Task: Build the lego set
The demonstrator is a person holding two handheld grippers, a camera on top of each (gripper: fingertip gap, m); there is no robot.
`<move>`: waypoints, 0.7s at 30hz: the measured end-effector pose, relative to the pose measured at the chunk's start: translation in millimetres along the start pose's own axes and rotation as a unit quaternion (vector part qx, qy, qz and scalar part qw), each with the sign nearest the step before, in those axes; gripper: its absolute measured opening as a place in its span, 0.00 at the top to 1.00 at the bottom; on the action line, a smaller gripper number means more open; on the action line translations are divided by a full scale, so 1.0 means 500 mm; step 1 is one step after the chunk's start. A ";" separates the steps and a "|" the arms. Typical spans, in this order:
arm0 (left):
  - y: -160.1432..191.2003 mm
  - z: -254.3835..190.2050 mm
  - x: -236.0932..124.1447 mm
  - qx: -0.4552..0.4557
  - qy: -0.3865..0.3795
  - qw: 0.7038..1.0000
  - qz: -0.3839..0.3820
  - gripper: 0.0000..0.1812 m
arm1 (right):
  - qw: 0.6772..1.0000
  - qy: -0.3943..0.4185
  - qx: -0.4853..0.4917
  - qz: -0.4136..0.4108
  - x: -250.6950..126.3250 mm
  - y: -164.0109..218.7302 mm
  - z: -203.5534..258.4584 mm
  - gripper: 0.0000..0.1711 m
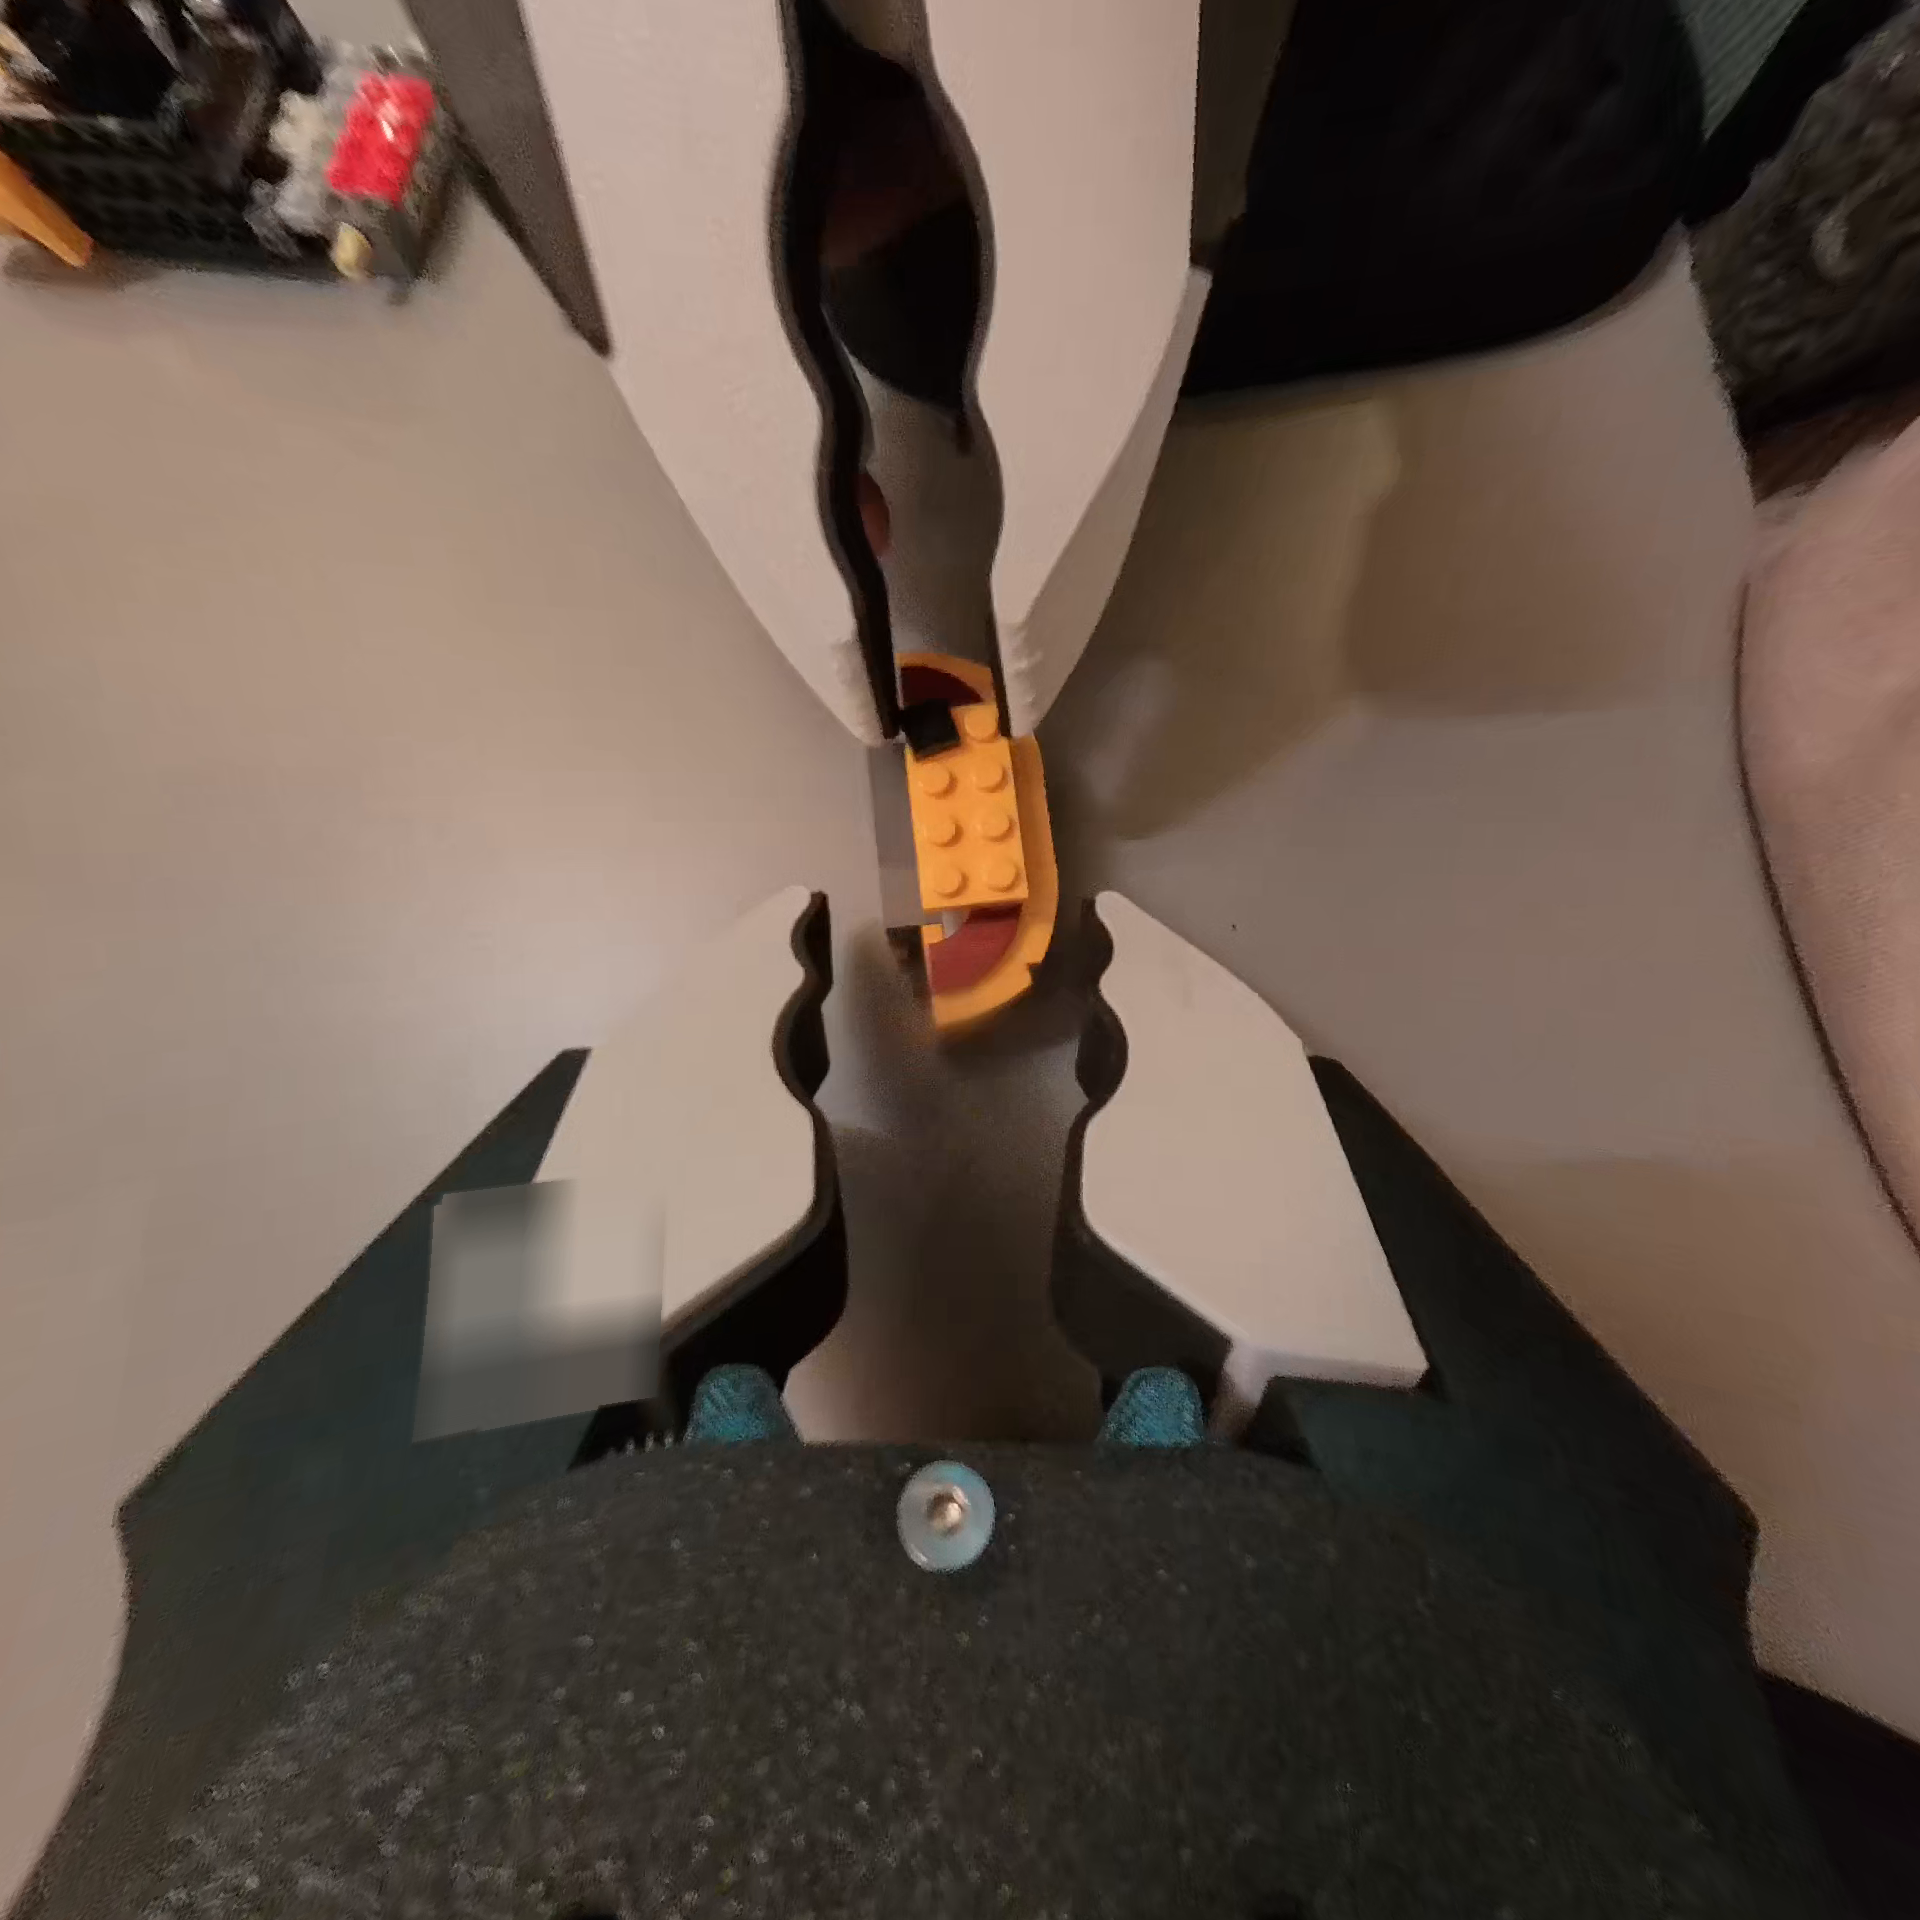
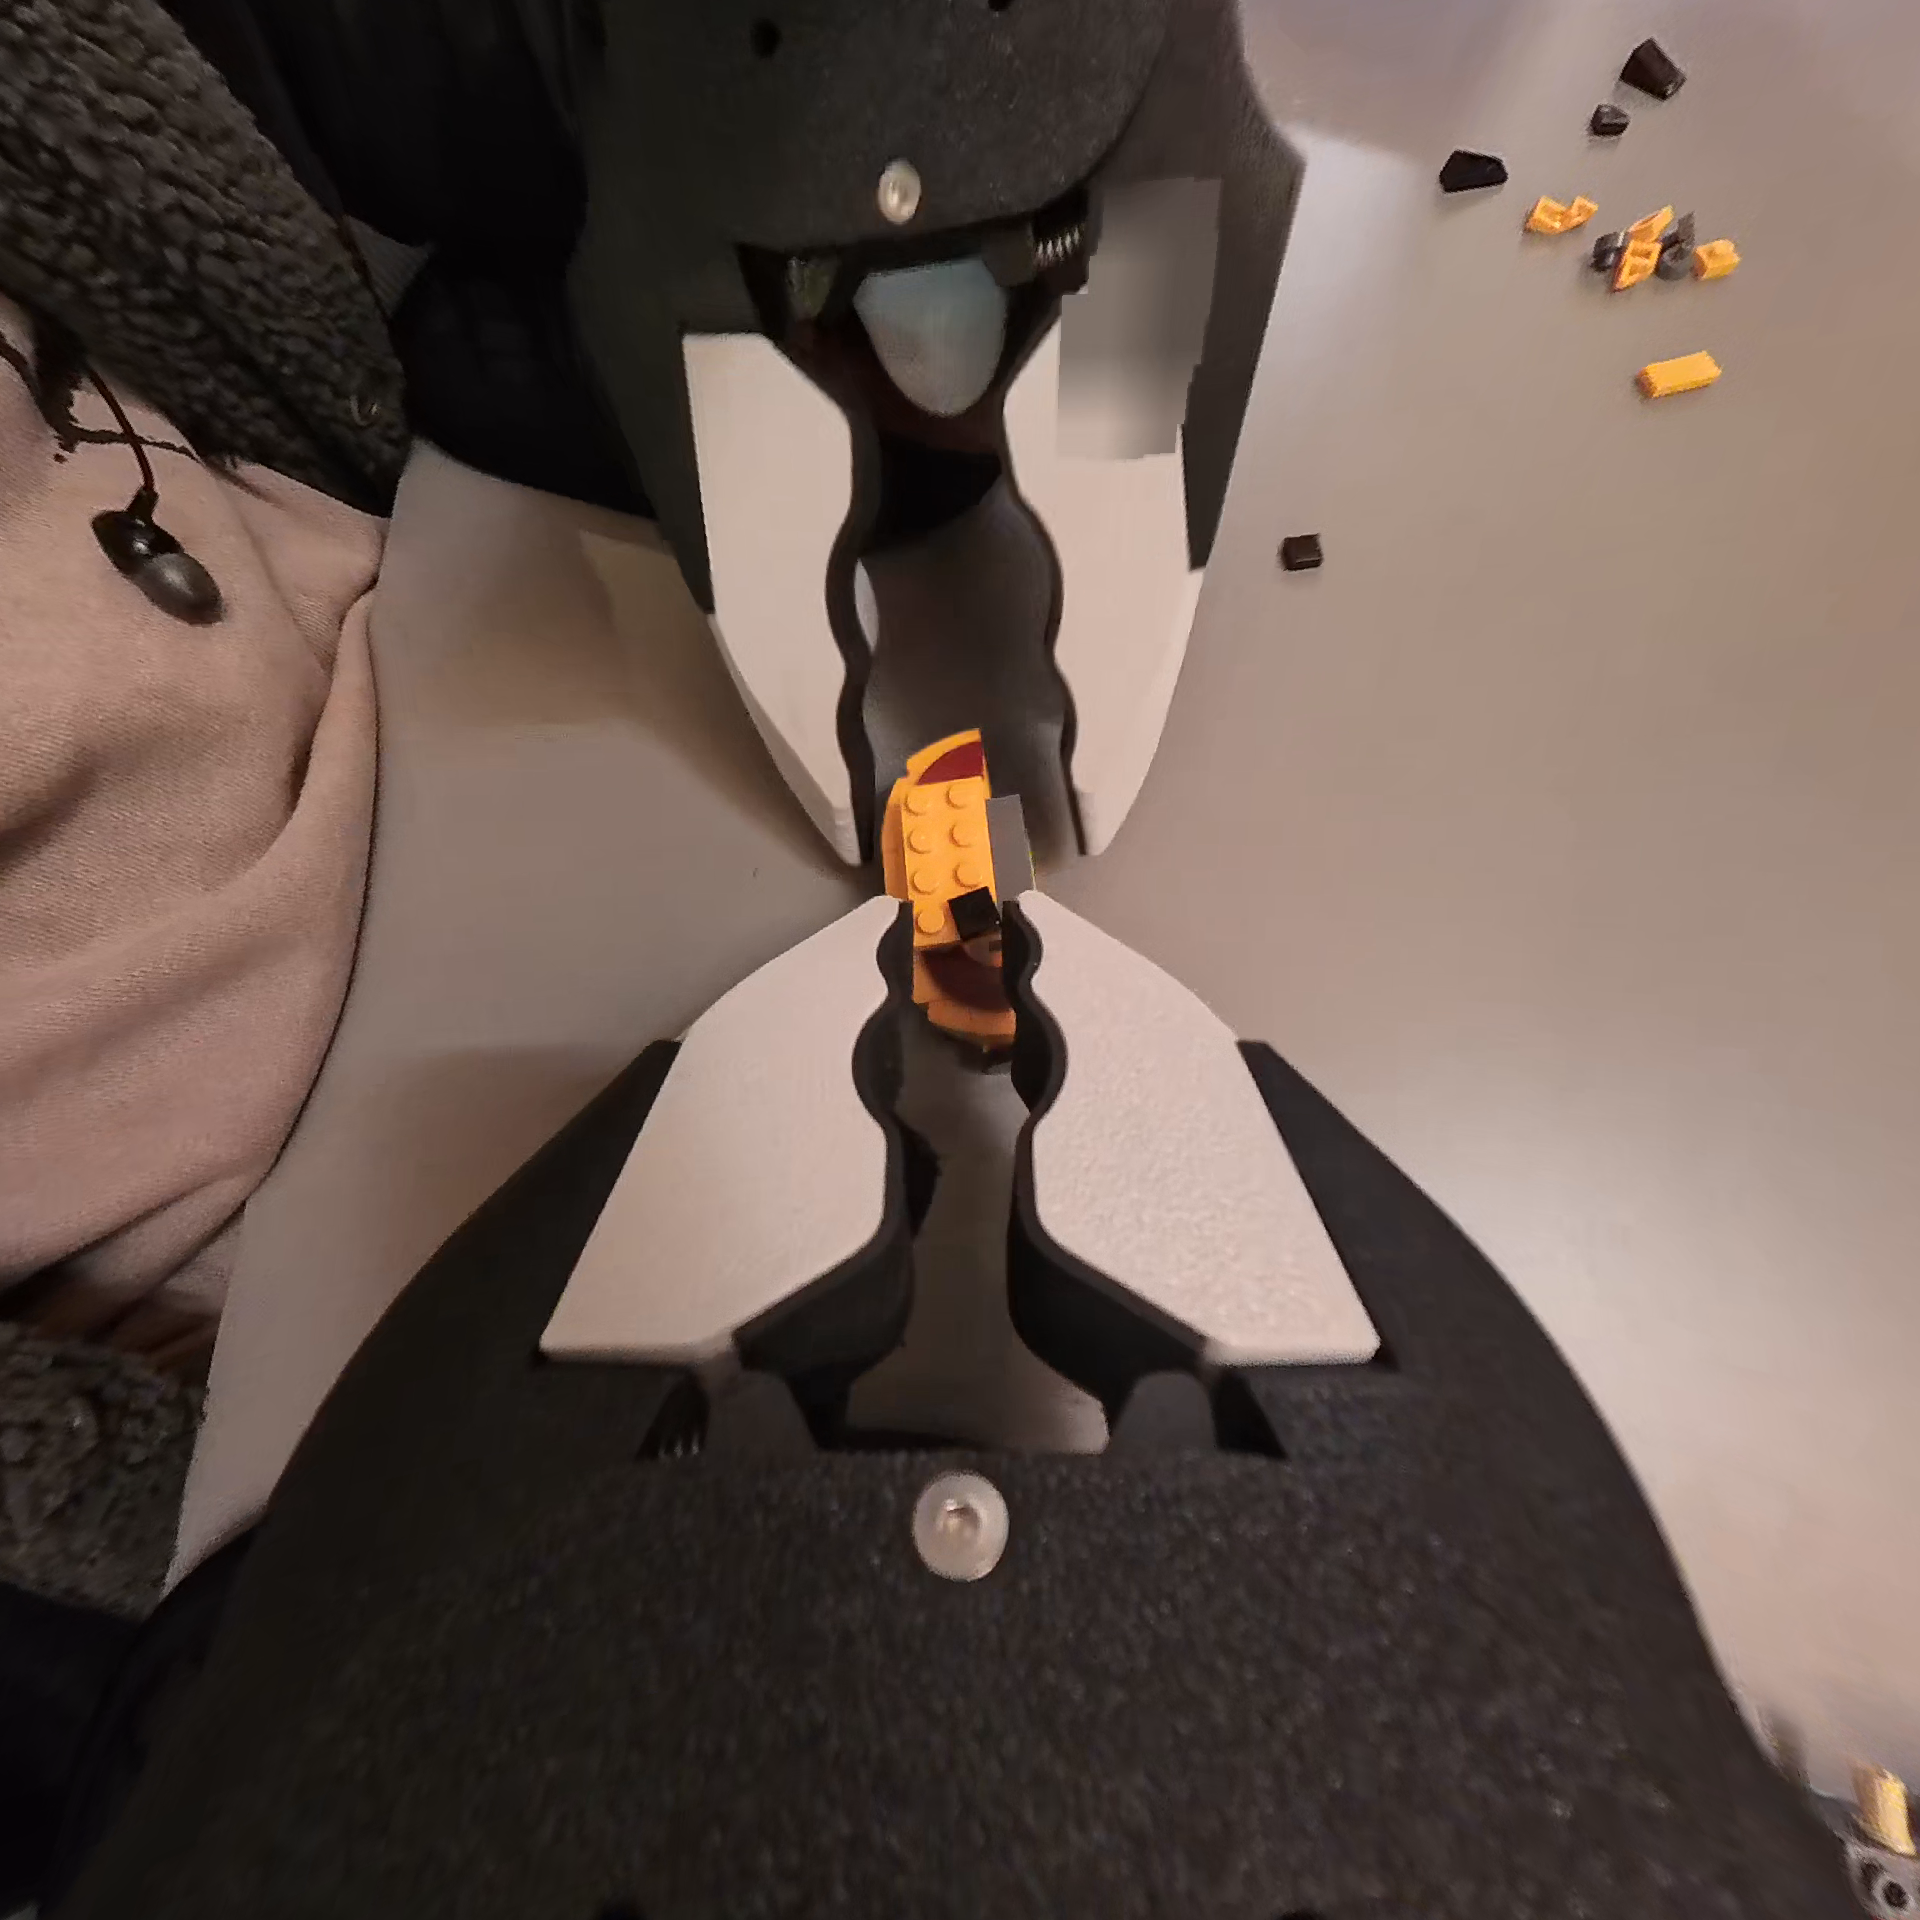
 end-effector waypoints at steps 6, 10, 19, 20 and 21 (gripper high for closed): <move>-0.019 0.003 -0.013 -0.008 -0.001 0.998 -0.056 0.88 | 1.000 -0.003 0.008 0.002 0.000 0.000 -0.005 0.91; -0.019 0.000 -0.007 -0.009 -0.002 0.999 -0.049 0.89 | 1.000 -0.005 0.007 0.003 0.003 0.000 -0.005 0.91; -0.021 0.004 -0.004 -0.058 -0.012 0.997 -0.042 0.91 | 0.999 0.032 0.008 -0.004 0.002 0.003 0.000 0.91; -0.021 0.004 -0.004 -0.058 -0.012 0.997 -0.042 0.91 | 0.999 0.037 0.010 -0.007 0.002 0.004 0.001 0.91; -0.021 0.003 -0.004 -0.058 -0.013 0.997 -0.042 0.91 | 0.999 0.040 0.008 -0.008 0.002 0.004 0.003 0.91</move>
Point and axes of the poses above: each gripper's, where its closed fingertips meet, x out along the fingers, y out of its underside, z = x × y across the jaws, the point moved 8 cm from there along -x, back along the fingers, and after that the axes turned 6 degrees about -z, right-handed, at the moved point
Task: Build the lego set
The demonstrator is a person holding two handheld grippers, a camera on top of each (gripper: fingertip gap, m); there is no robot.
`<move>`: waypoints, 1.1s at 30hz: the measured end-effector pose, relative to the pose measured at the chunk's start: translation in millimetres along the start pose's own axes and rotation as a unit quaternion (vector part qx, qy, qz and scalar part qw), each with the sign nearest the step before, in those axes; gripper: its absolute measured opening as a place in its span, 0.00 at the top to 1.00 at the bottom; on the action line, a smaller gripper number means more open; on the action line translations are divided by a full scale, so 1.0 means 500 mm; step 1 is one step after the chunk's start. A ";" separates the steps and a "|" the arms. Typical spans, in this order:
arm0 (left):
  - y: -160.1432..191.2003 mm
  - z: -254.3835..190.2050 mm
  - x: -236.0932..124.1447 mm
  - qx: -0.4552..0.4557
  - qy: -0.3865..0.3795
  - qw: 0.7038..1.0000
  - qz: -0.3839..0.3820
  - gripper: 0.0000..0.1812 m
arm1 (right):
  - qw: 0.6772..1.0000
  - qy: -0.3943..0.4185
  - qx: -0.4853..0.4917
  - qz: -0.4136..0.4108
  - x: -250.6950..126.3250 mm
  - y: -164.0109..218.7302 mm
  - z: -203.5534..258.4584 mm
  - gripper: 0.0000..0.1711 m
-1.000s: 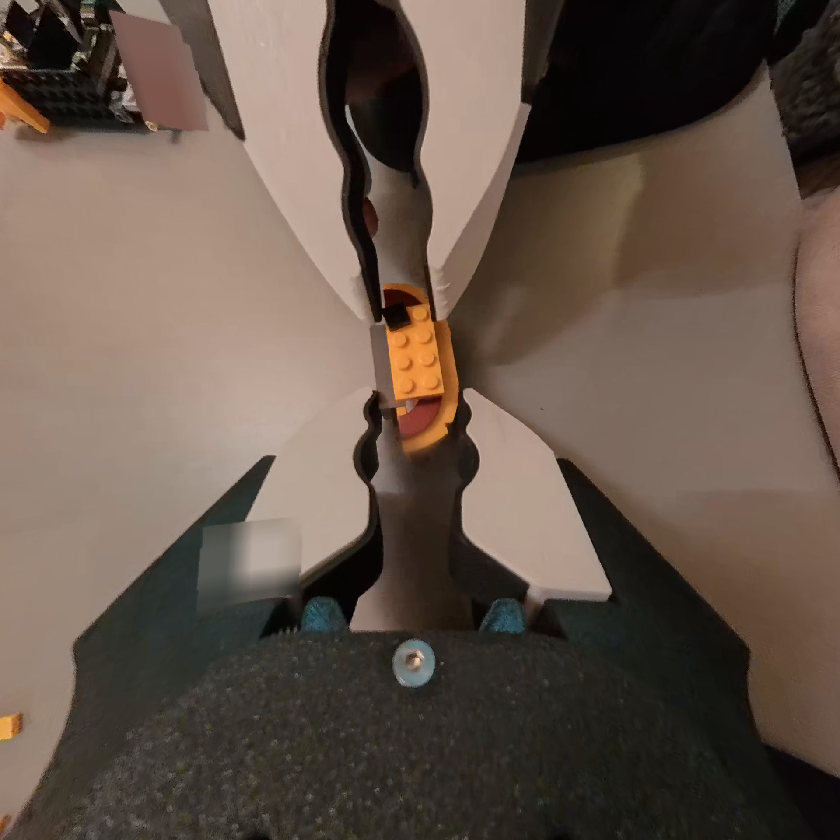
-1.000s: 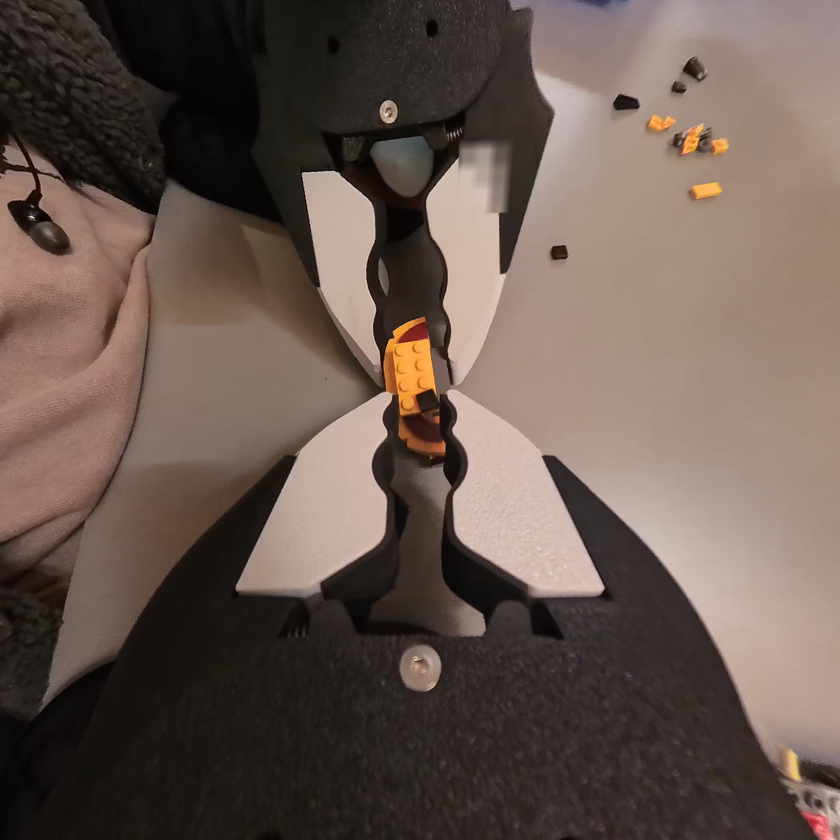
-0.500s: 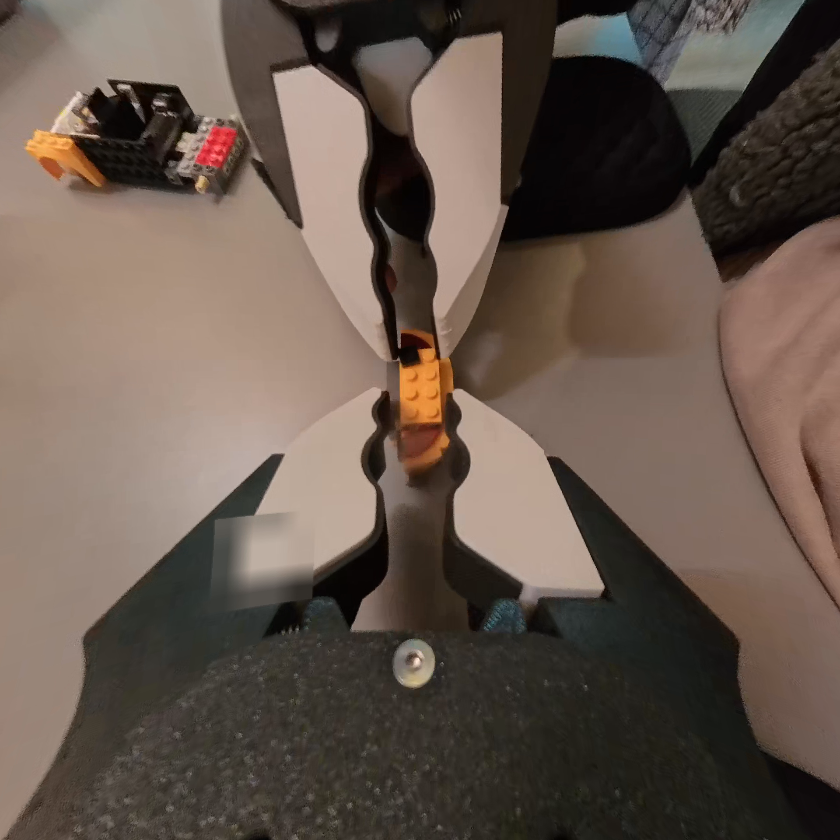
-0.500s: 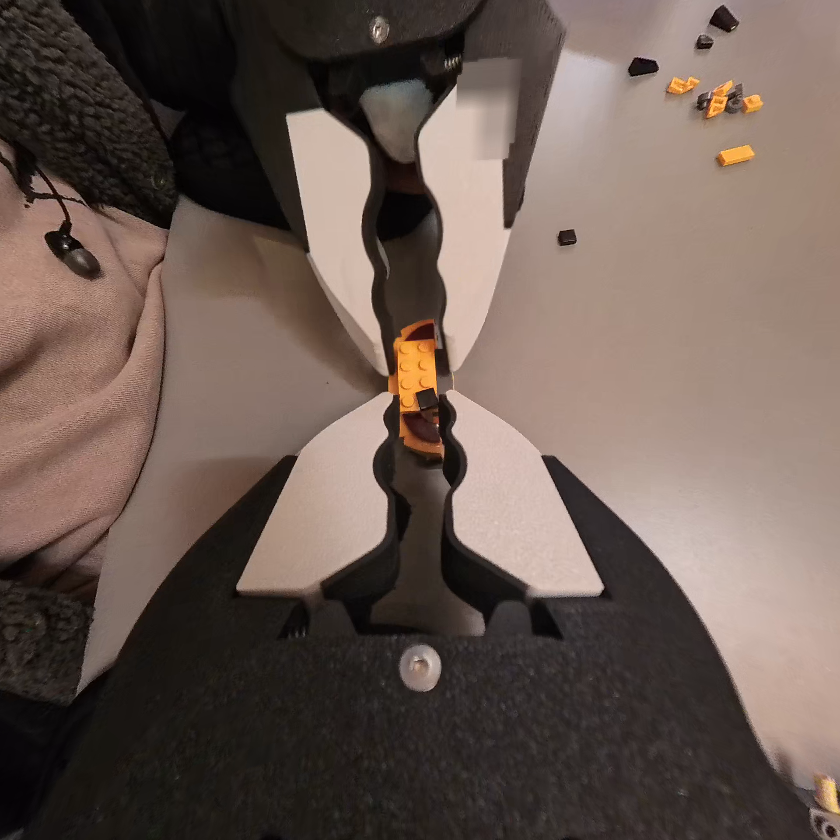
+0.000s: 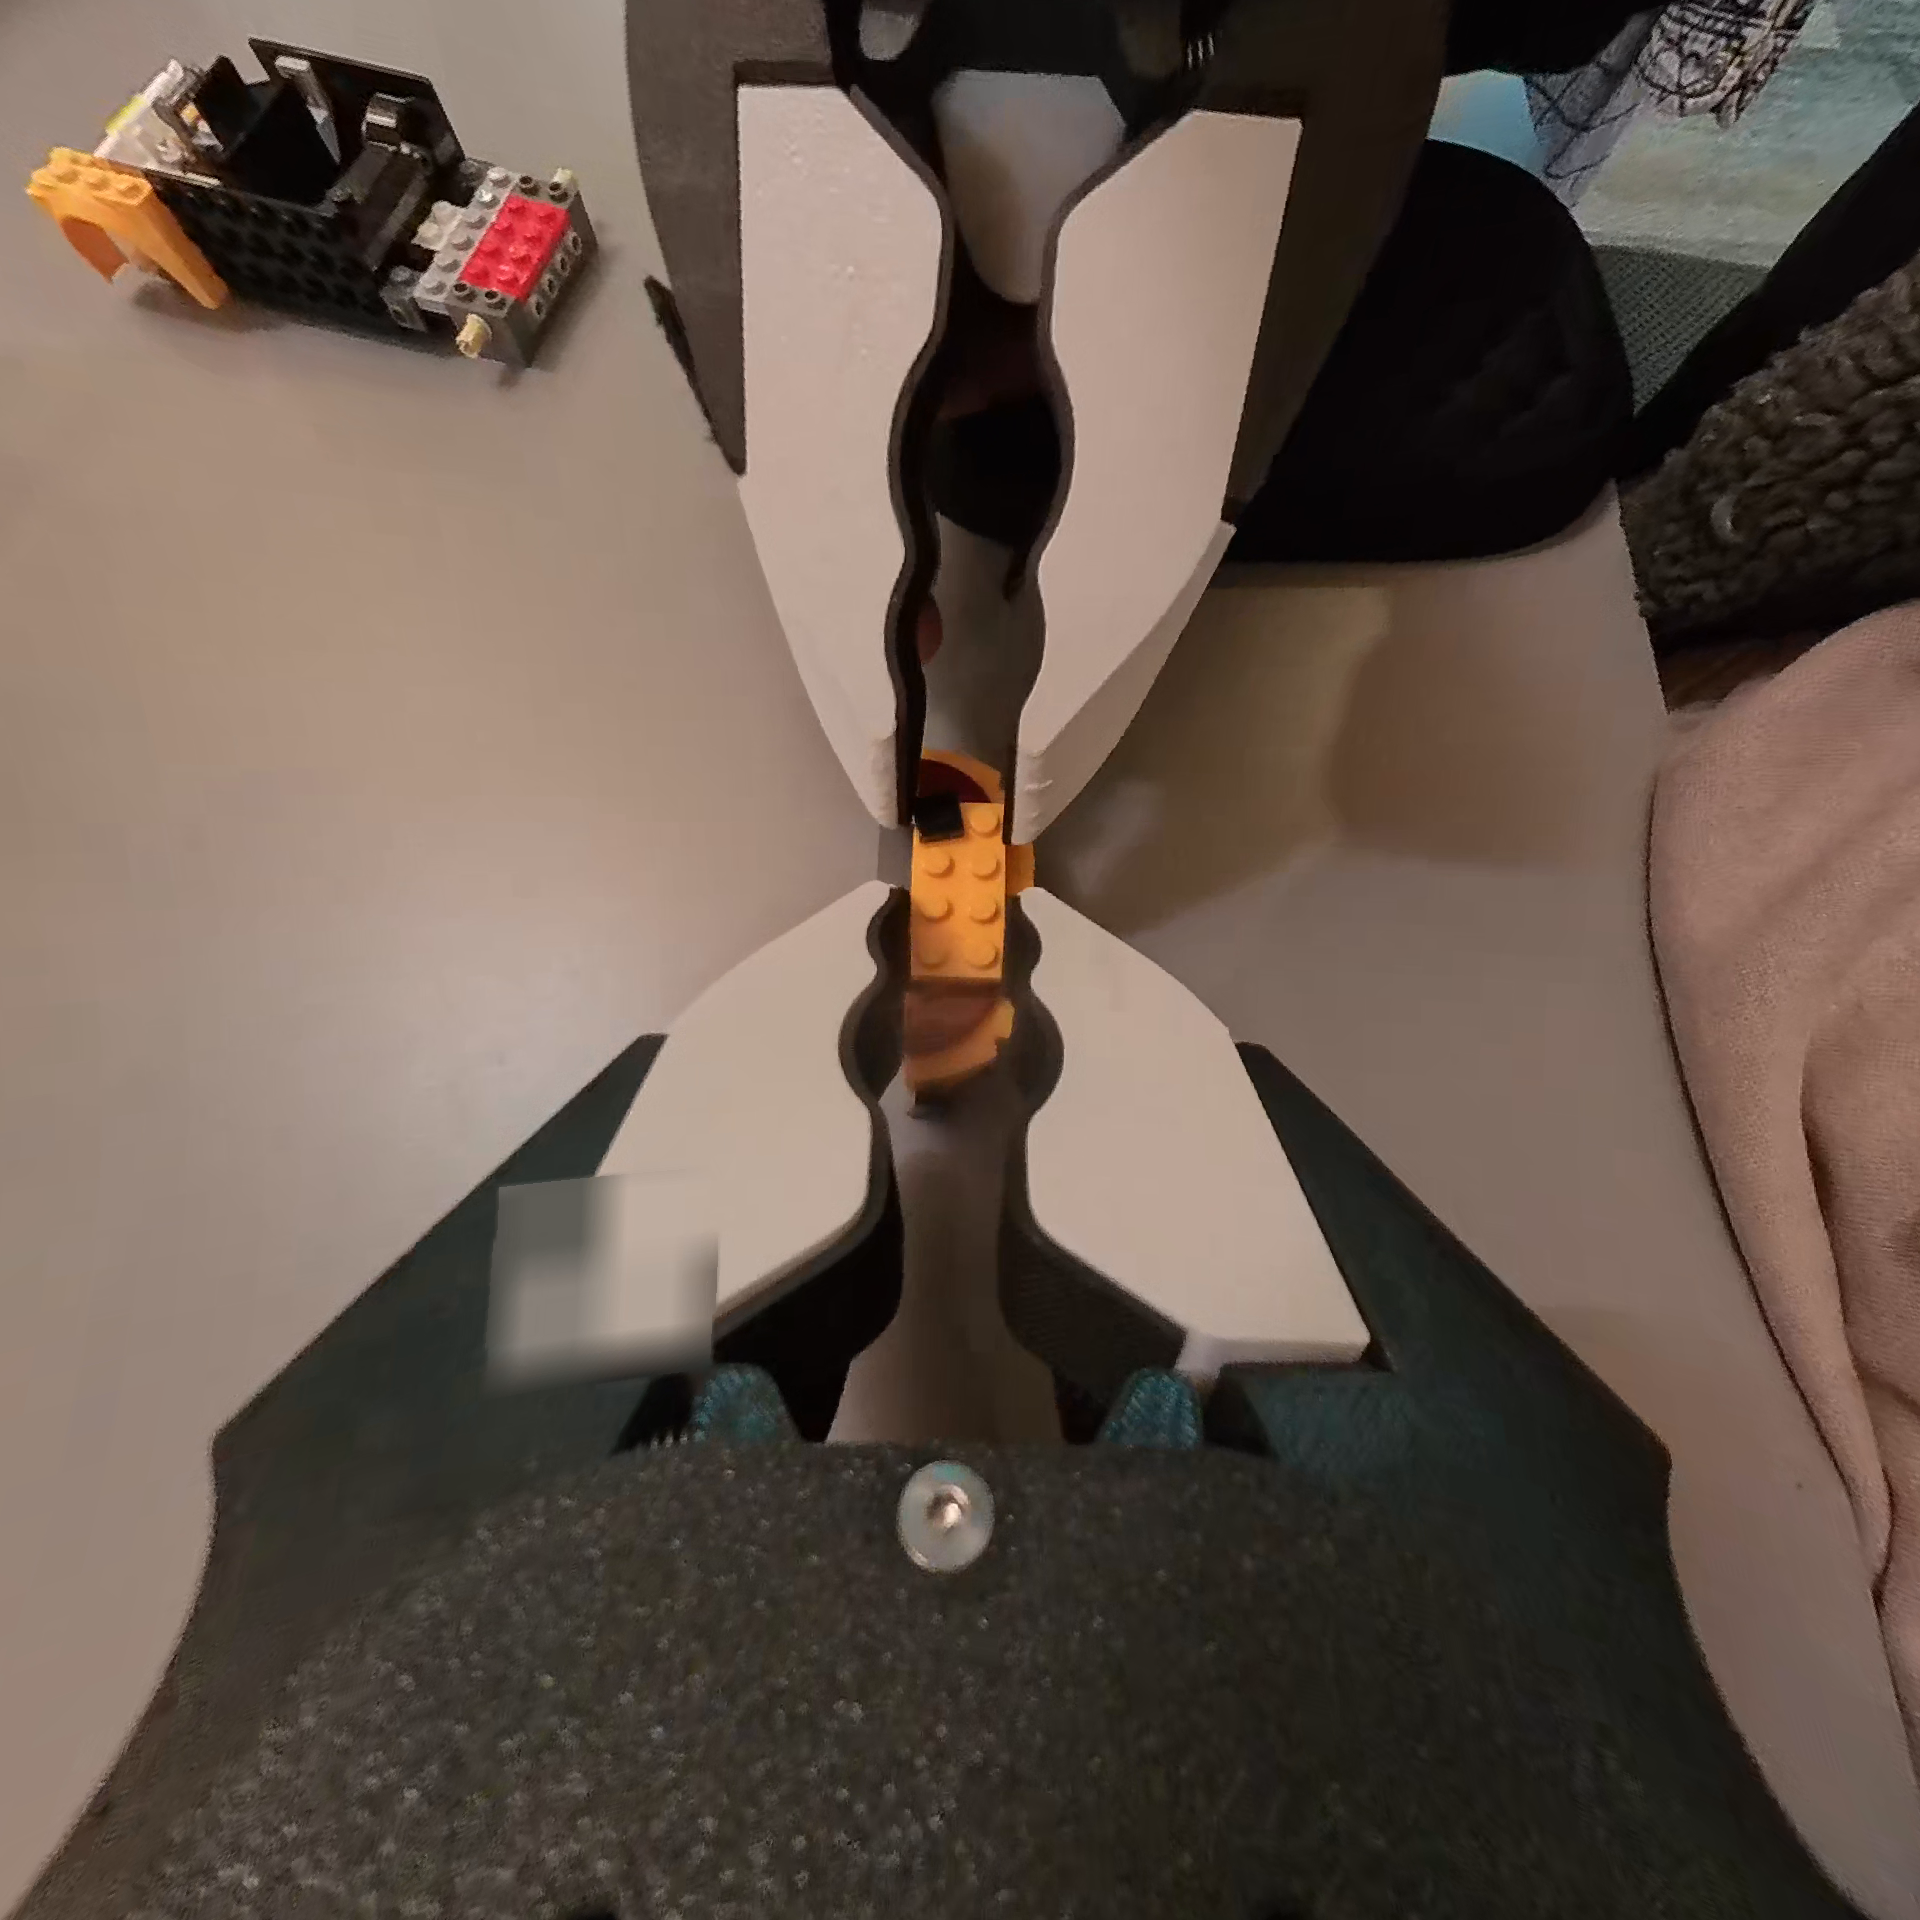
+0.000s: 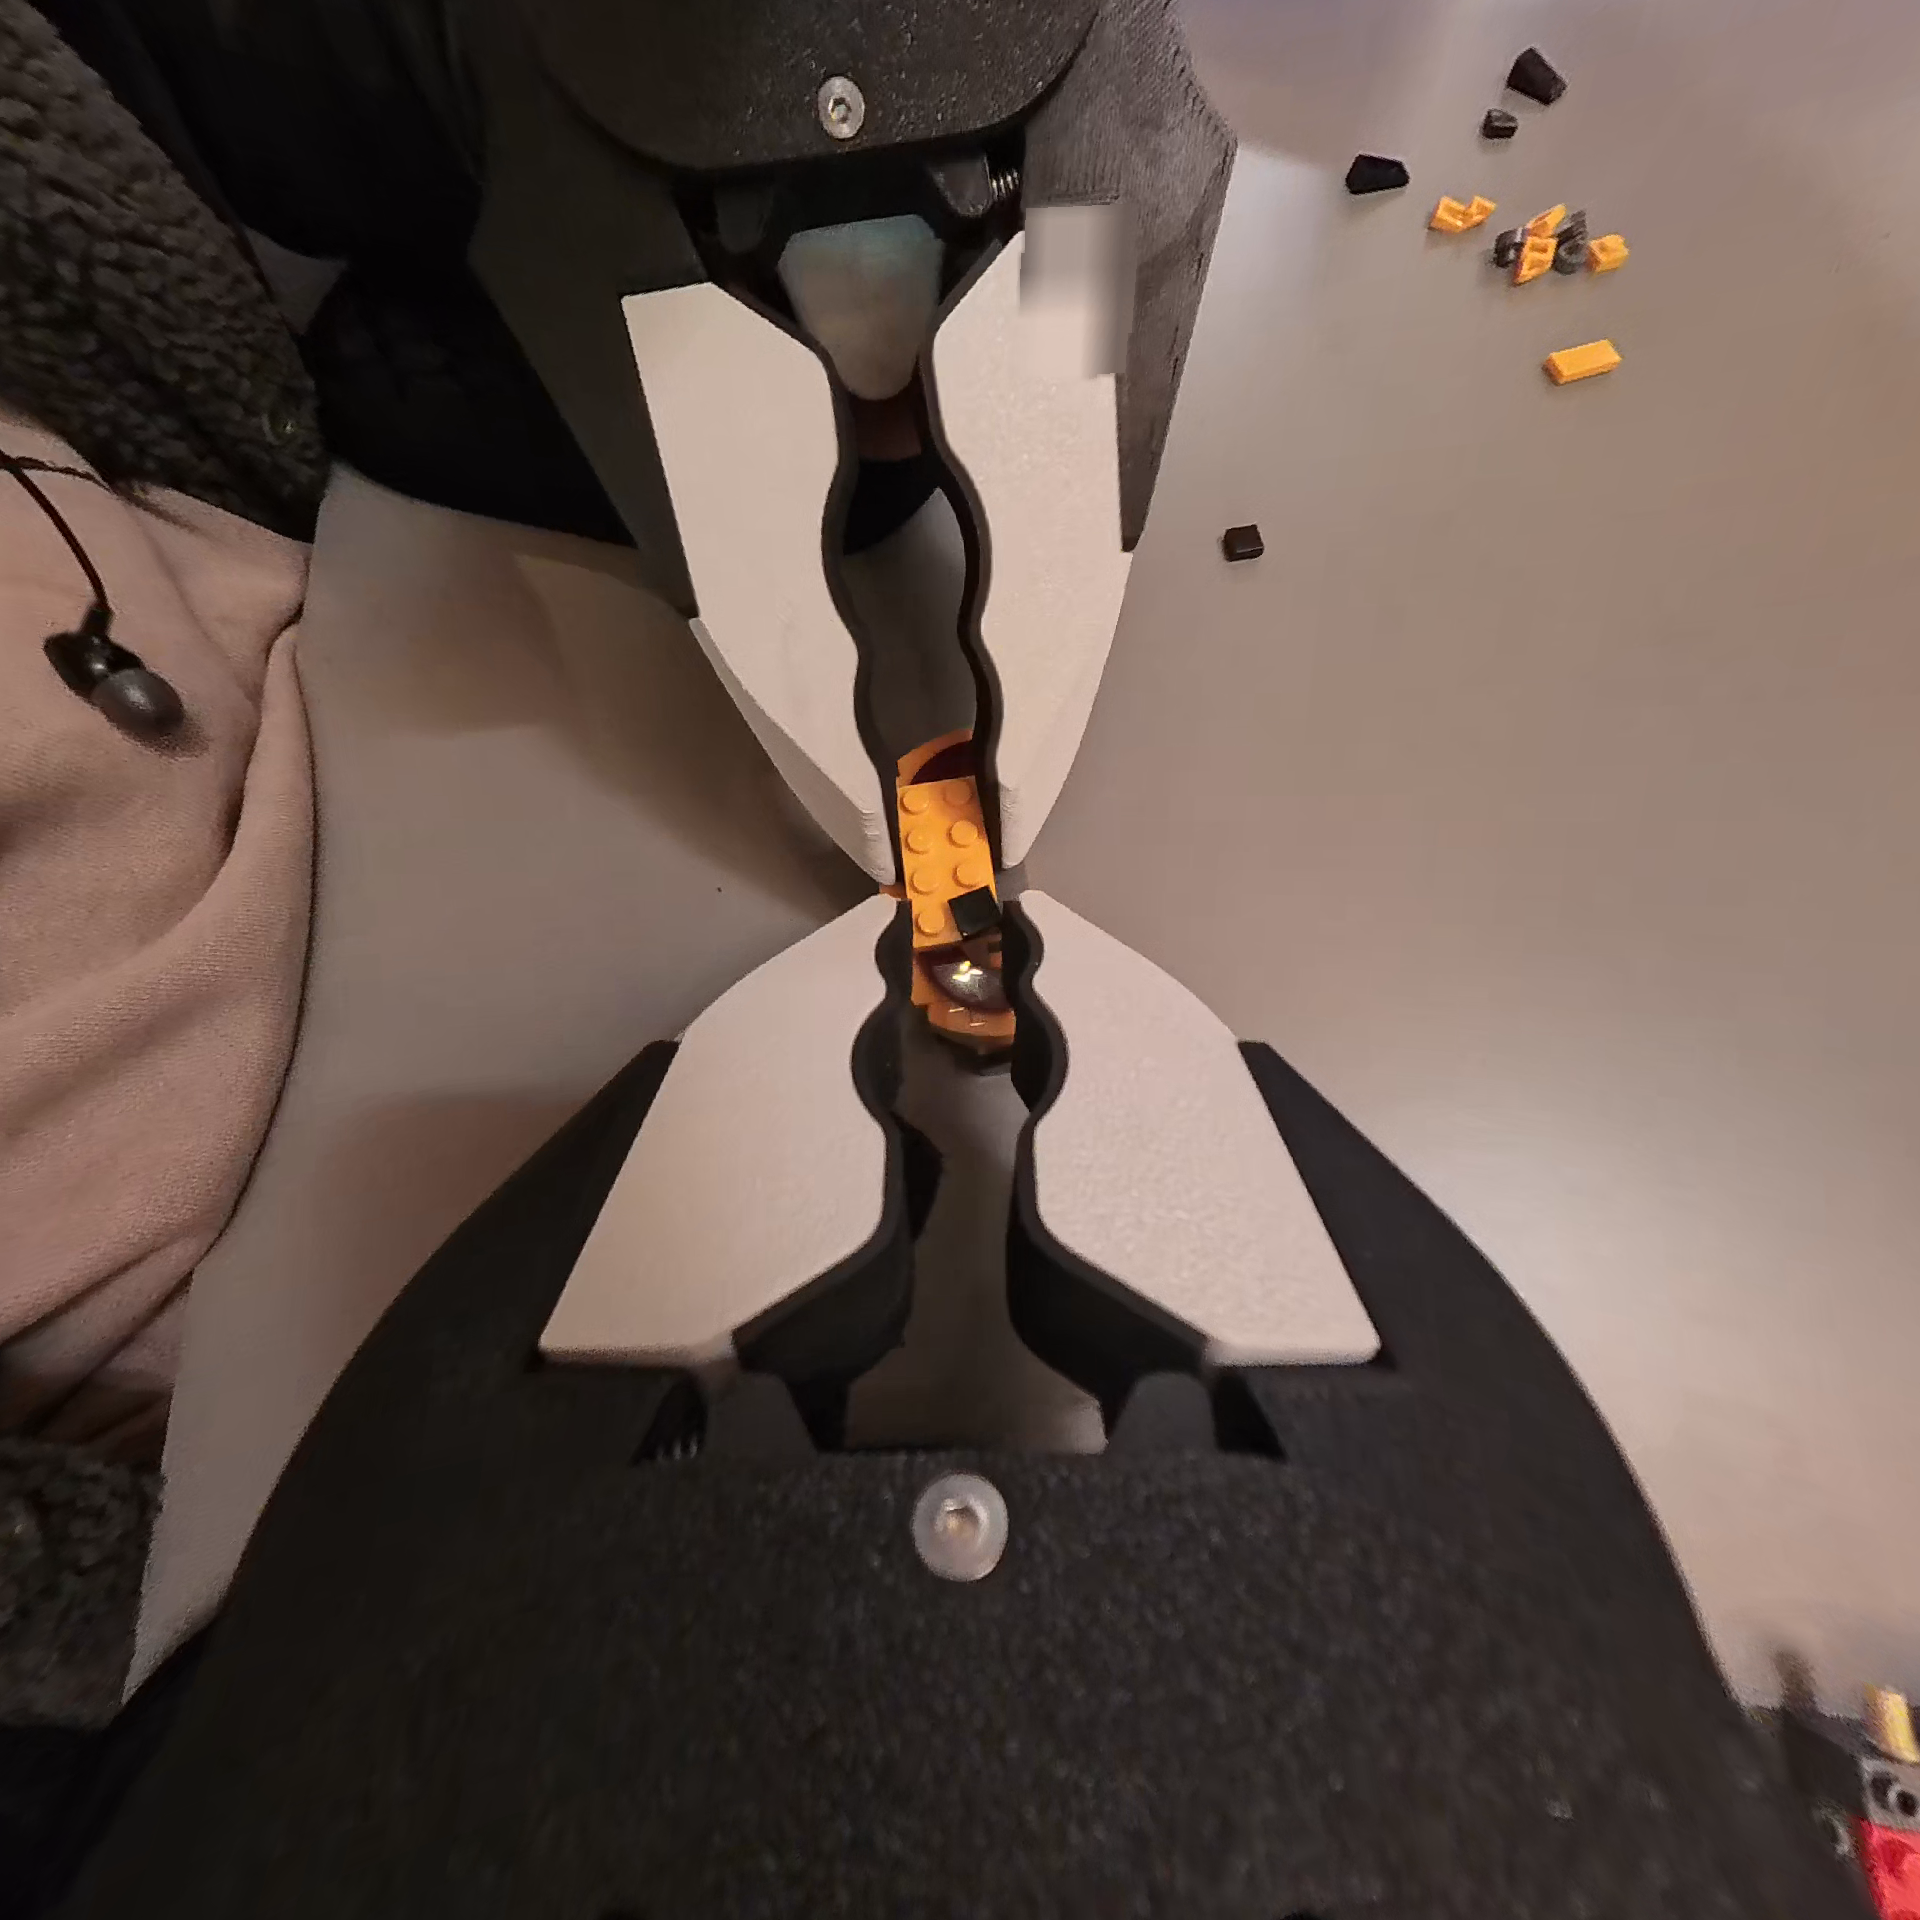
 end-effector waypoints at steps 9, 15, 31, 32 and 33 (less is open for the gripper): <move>0.001 0.000 0.000 -0.007 0.000 1.000 -0.002 0.91 | 1.000 0.013 0.011 -0.001 0.000 0.000 0.003 0.91; 0.001 0.000 0.000 -0.015 0.001 1.000 -0.004 0.91 | 1.000 0.018 0.021 0.002 0.000 0.000 0.004 0.91; 0.000 -0.003 0.001 0.007 0.006 1.000 -0.003 0.91 | 0.997 -0.043 -0.036 0.058 -0.007 -0.022 -0.020 0.94; 0.000 -0.003 0.001 0.007 0.006 1.000 -0.002 0.91 | 0.996 -0.051 -0.039 0.067 -0.004 -0.026 -0.021 0.95; 0.000 -0.003 0.001 0.006 0.006 1.000 -0.002 0.91 | 0.994 -0.059 -0.040 0.080 -0.003 -0.029 -0.022 0.95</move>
Point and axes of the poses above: each gripper's, where its closed fingertips meet, x out along the fingers, y out of its underside, z = x × y across the jaws, the point moved 8 cm from there along -x, back along the fingers, and after that the axes turned 6 degrees about -z, right-handed, at the moved point
